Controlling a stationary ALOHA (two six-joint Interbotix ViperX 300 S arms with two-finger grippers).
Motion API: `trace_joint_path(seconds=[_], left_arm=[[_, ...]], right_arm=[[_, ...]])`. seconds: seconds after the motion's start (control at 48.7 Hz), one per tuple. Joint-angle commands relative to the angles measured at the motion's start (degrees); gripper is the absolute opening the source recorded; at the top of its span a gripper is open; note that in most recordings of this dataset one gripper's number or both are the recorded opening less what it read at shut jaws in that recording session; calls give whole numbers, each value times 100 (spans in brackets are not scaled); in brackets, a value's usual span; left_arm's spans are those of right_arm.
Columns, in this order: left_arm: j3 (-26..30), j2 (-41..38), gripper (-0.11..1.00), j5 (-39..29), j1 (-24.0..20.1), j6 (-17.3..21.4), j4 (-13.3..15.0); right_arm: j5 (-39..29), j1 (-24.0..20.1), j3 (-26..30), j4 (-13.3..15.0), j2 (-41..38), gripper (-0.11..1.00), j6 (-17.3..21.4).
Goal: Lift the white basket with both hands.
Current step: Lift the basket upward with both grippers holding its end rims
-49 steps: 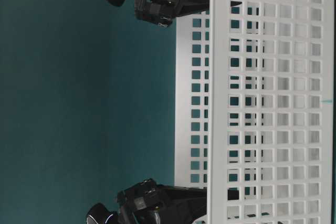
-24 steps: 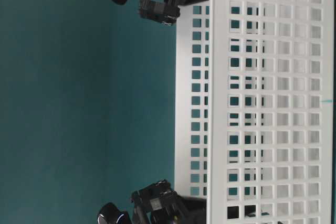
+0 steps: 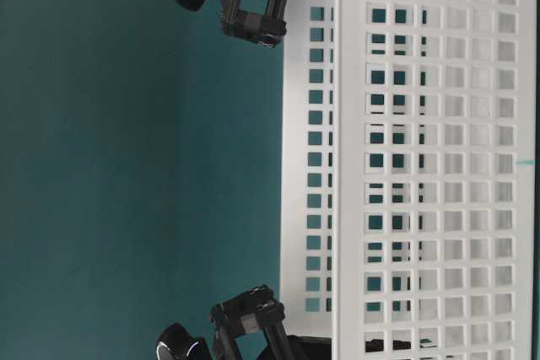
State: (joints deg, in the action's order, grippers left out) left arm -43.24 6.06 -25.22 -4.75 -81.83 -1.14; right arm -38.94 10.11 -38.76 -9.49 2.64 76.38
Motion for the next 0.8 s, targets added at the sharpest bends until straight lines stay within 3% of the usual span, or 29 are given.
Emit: trace_joint_path(seconds=[0.0, 0.267, 0.452, 0.781], left_arm=[[79, -114, 12, 62, 18, 0, -9], [229, 9, 12, 18, 9, 35, -18], [404, 404, 12, -132, -35, 70, -18], [1301, 1107, 11, -1608, -26, 290, -18]], right_arm=[[26, 9, 26, 0, -167, 21, 35], [-114, 53, 202, -53, -97, 20, -9], [-756, 62, 571, -53, 281, 20, -132], [-1617, 53, 1248, -97, 791, 20, -158]])
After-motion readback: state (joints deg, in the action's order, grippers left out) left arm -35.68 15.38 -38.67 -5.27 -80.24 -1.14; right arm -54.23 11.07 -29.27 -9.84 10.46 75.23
